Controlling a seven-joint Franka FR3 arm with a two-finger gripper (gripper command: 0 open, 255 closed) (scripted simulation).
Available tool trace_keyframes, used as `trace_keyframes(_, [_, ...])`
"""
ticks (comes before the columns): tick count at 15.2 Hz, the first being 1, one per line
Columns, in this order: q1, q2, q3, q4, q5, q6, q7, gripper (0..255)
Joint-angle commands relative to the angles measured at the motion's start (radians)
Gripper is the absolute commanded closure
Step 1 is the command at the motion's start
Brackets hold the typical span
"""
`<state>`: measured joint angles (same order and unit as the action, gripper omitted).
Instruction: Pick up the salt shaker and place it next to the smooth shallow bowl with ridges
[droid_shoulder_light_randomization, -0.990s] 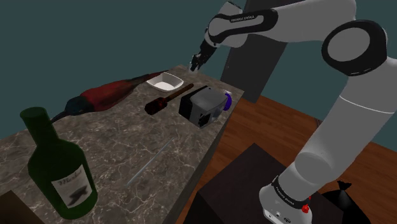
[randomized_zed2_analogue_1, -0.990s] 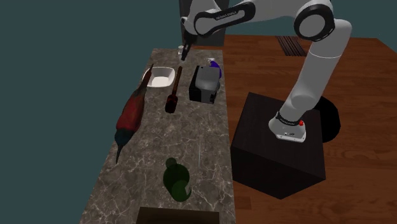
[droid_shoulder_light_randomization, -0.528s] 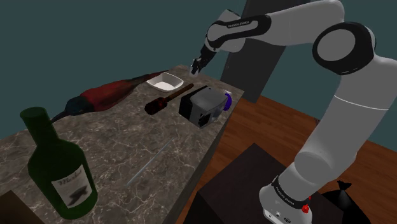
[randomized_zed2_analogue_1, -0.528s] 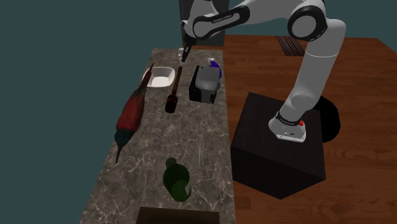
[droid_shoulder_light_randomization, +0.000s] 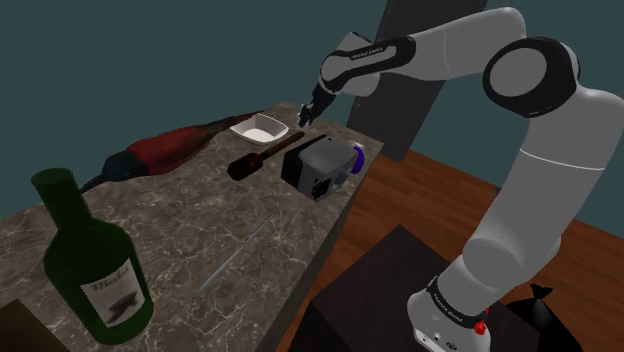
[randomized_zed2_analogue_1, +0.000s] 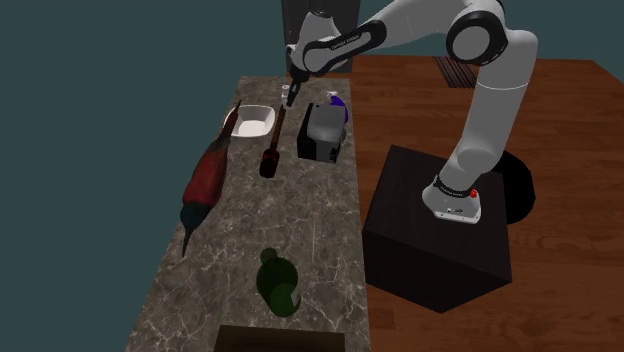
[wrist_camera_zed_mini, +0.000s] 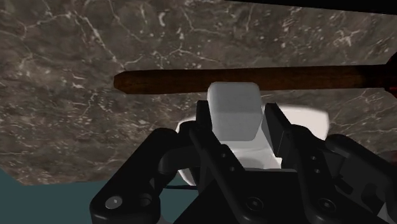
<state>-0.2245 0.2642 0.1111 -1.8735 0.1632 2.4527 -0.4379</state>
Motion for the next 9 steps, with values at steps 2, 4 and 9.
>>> trace_keyframes(2, [-0.001,0.019,0.001,-0.016,0.004,0.035,-0.007,255])
trace_keyframes(4, [0.0,0.032,0.002,-0.026,0.006,0.058,-0.012,255])
trace_keyframes(9, [-0.001,0.067,0.004,-0.048,0.012,0.115,-0.023,255])
